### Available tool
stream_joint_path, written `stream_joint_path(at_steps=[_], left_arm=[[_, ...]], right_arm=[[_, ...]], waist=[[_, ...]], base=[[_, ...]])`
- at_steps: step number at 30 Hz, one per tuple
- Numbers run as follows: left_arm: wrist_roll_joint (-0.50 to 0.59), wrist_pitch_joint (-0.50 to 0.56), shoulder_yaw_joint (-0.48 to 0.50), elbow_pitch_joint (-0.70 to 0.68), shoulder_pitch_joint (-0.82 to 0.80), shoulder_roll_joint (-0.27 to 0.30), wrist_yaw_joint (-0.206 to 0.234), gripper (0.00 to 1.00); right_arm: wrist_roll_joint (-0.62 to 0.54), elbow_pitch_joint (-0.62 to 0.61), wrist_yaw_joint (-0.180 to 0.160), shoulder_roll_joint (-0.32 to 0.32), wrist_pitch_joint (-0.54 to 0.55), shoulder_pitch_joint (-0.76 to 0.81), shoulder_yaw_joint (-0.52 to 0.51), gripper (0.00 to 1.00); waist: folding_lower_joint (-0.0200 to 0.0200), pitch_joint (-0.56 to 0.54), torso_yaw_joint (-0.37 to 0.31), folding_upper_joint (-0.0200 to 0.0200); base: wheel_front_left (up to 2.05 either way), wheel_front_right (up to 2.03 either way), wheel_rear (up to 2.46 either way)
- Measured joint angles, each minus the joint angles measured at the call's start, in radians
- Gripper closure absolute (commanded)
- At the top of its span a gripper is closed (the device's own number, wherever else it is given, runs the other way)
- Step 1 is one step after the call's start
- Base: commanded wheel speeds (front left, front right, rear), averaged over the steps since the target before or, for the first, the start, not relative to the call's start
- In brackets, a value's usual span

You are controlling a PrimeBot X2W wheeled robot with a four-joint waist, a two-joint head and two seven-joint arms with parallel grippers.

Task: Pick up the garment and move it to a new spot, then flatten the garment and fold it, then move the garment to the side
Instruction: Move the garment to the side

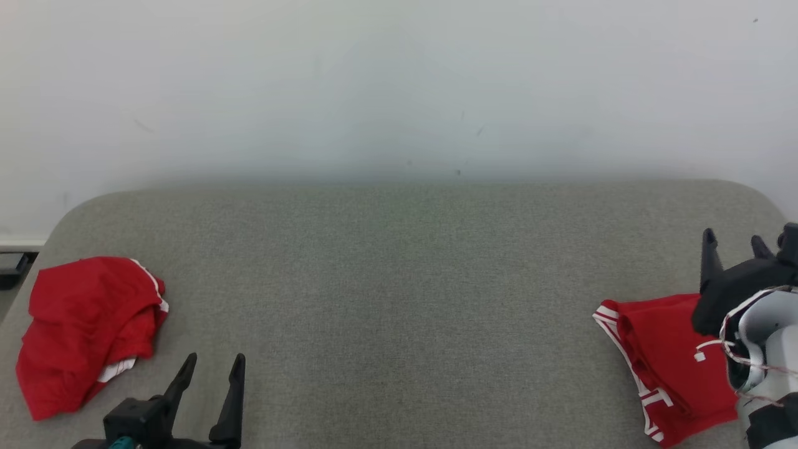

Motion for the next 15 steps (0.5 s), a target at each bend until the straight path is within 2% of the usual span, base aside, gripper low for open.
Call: stream_joint_path(at_steps=[3,6,10,15], left_arm=[[-0.009,-0.014,0.015,0.008,-0.003,-0.004,0.009,0.0],[-0.015,-0.016,0.021,0.015,-0.002,-0.01,0.011,0.0],[-0.026,-0.025,0.045,0.029,0.002,-0.014,0.026,0.0],[-0.042,-0.028,0.056,0.037,0.046,-0.014,0.036,0.0]], right_arm=[[0.01,-0.035,0.038,0.031,-0.046,0.053,0.017,0.0],[0.016,-0.074,0.057,0.066,-0.085,0.117,0.033,0.0],[0.017,-0.129,0.068,0.104,-0.125,0.201,0.059,0.0],[0.039,-0.193,0.074,0.105,-0.158,0.306,0.08,0.0]], waist=[[0.0,-0.023,-0.021,0.0],[-0.0001,-0.048,-0.041,0.0],[-0.0001,-0.081,-0.066,0.0],[-0.0002,-0.124,-0.091,0.0]], base=[[0.0,0.0,0.0],[0.0,0.0,0.0],[0.0,0.0,0.0],[0.0,0.0,0.0]])
